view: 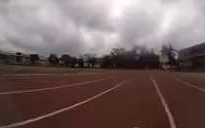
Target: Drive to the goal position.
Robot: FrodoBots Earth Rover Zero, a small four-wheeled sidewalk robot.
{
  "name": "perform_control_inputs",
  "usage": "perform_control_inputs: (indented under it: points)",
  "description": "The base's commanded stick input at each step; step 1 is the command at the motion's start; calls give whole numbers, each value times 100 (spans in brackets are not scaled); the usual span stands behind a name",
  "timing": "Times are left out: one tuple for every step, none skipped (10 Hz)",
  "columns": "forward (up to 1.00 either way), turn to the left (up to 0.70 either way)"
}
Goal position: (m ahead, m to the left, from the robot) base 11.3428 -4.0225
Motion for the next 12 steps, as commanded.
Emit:
perform_control_inputs:
  points:
    - [70,-35]
    - [70,-35]
    - [70,-35]
    - [70,-35]
    - [70,-35]
    - [70,-35]
    - [70,-35]
    - [70,-35]
    - [70,-35]
    - [70,-35]
    - [70,-35]
    - [70,-35]
